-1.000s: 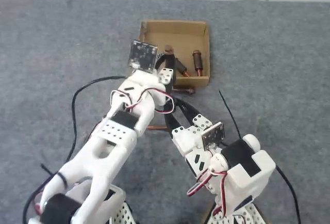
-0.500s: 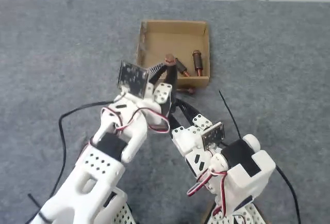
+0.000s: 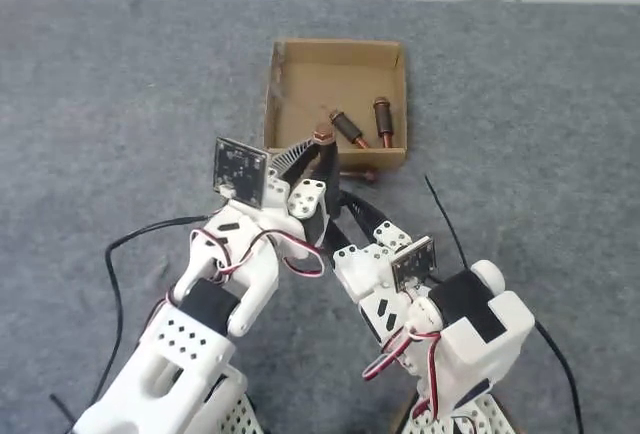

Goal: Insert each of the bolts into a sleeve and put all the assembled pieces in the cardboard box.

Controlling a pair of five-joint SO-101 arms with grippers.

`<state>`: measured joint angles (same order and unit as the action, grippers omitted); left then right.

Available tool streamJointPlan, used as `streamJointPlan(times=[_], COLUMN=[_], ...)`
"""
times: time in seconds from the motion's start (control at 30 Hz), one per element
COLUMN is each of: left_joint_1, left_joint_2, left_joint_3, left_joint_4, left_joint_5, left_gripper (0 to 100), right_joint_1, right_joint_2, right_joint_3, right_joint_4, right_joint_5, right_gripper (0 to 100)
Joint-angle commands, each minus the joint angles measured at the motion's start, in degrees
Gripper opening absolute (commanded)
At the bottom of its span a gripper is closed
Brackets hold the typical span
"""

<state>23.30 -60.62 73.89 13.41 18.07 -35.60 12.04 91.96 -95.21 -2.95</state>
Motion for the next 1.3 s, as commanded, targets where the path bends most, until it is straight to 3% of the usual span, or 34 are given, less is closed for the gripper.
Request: streamJointPlan(times=[0.0,1.27], left_joint_1=[-0.1,0.4], left_joint_2=[-3.0,-3.3], left_joint_3=[-0.7,8.9], left_joint_4=[0.2,0.0], left_joint_5=[1.4,1.4], left_gripper=[1,1], right_joint_1=[0.0,0.0], right_joint_2=[-0.5,-0.8], right_joint_3=[-1.2,-0.7], right_joint_4=[-1.3,-1.5], right_joint_5=[0.9,1.0], right_gripper=[0.6,0.6])
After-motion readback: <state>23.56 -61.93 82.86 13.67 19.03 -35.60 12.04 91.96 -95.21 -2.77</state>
